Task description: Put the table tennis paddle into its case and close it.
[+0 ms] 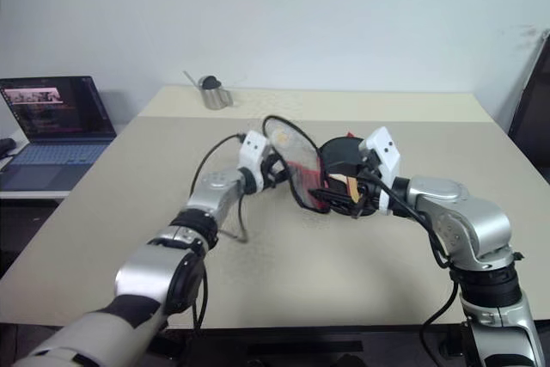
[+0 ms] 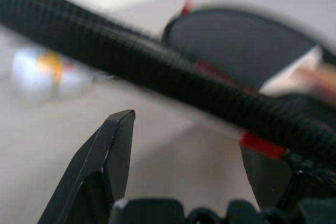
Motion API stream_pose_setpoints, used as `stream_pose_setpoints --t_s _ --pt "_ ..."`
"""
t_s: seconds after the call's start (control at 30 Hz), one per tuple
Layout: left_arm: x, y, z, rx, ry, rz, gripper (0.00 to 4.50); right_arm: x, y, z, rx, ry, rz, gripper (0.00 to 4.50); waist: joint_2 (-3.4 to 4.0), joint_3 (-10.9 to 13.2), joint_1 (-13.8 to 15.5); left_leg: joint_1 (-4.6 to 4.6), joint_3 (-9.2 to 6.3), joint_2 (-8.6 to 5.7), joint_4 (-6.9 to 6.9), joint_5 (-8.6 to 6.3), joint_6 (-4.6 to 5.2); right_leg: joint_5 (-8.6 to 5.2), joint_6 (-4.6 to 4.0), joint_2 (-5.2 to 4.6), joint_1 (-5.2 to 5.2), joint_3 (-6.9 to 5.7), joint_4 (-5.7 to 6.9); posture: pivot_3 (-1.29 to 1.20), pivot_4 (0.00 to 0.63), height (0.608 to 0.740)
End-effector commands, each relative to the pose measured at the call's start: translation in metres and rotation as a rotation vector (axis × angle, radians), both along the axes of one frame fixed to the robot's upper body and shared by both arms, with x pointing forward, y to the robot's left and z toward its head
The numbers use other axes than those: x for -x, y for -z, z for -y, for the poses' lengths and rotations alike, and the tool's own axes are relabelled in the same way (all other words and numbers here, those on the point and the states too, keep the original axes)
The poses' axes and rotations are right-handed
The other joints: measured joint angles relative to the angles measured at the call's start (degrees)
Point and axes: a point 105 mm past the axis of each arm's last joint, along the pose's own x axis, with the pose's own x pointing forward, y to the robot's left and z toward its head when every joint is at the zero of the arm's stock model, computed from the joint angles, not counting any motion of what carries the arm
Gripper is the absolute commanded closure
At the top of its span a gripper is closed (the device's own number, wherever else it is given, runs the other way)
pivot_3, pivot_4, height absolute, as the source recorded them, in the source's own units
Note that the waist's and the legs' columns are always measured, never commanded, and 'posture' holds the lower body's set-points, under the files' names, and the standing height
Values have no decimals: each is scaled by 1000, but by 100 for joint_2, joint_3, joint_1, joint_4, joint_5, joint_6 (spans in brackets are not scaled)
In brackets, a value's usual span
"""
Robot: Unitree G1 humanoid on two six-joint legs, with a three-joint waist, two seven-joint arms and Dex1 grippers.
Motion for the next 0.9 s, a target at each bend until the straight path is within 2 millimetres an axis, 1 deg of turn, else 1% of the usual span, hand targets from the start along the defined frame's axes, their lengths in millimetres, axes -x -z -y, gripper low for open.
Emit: stream_pose_setpoints --t_s 0.03,0.13,0.33,0.43,0.6,0.73,0.9 --pt "0 -30 21 35 59 81 1246 4 -14 7 -12 18 58 39 0 0 -2 0 0 0 0 0 0 0 1 0 0 0 0 0 150 740" --pt "3 -31 38 36 88 82 1246 4 -13 9 -11 33 59 39 0 0 -2 0 -1 0 0 0 0 0 1 1 0 -1 2 0 150 740" --pt "2 -20 44 22 64 53 1246 1 -14 12 -14 60 65 39 0 0 -12 2 -2 1 0 0 0 0 1 3 0 1 4 0 150 740" --pt "2 -18 47 27 60 42 1246 0 -15 11 -16 66 66 39 0 0 -8 2 -3 1 0 0 0 0 1 3 0 0 4 0 150 740" --pt "2 -21 53 46 53 40 1246 -1 -14 10 -17 69 64 39 0 0 -1 0 -2 -1 1 0 0 0 1 2 0 0 3 0 150 740" --pt "5 -23 70 62 65 34 1246 -2 -14 10 -16 85 68 39 -1 1 1 0 -2 -1 1 0 0 0 1 2 0 0 3 0 150 740" --pt "7 -29 84 82 70 38 1246 -1 -13 13 -11 105 67 39 -1 1 -3 1 -1 -1 1 0 0 0 1 2 0 1 3 0 150 740"
